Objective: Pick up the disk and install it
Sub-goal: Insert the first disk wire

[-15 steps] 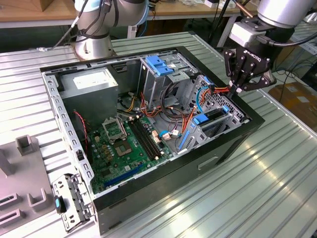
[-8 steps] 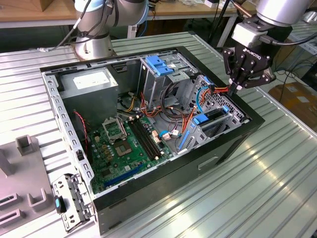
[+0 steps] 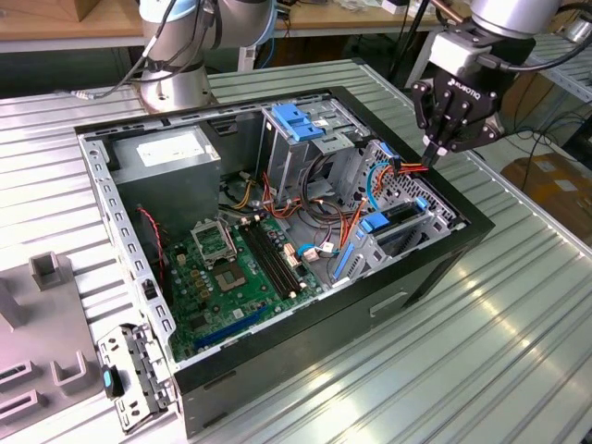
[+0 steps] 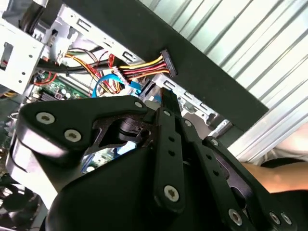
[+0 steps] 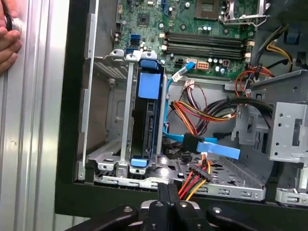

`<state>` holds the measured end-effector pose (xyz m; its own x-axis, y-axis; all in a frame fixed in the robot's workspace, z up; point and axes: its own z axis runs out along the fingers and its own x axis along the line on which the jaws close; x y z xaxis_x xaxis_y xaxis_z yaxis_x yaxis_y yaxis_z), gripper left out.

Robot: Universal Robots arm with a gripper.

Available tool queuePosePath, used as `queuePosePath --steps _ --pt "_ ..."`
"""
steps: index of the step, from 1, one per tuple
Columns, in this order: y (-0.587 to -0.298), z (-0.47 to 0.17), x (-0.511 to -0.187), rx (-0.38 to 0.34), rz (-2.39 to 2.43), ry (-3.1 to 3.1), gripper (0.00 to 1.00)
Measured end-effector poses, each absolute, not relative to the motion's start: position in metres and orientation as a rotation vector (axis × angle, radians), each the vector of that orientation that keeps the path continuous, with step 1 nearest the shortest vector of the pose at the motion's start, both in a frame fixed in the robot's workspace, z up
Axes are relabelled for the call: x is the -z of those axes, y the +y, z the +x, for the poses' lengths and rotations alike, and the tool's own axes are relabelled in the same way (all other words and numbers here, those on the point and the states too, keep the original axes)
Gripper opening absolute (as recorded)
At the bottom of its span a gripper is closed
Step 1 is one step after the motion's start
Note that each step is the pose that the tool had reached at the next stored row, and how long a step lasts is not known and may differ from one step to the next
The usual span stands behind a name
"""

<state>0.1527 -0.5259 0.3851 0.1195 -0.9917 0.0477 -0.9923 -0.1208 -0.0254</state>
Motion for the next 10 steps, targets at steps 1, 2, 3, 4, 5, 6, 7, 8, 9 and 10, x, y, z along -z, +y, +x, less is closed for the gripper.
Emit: queuePosePath --steps 1,2,3,4,5,6,7,8,9,10 --pt "-0.5259 0.1527 -0.3851 -0.082 2.366 -2.047 0.11" --pt "-0.5259 0.1527 -0.3851 -0.083 2.385 -2.026 0.11" --pt "-0.5259 0.1527 -0.3851 -0.083 2.414 -1.992 0.11" --pt "-0.5259 0.1528 -0.3851 -0.083 2.45 -1.95 0.11" --pt "-0.5259 0.1528 -0.3851 -0.084 2.479 -1.914 0.11" --pt "-0.5259 0.1528 -0.3851 -0.084 2.497 -1.89 0.11" --pt "-0.5259 0.1528 -0.3851 -0.084 2.514 -1.868 0.11" --pt "-0.5259 0.1528 -0.3851 -0.084 2.532 -1.846 0.11" --pt "-0.5259 0.1528 -0.385 -0.084 2.549 -1.822 0.11" --pt "-0.5259 0.1528 -0.385 -0.084 2.572 -1.792 0.11"
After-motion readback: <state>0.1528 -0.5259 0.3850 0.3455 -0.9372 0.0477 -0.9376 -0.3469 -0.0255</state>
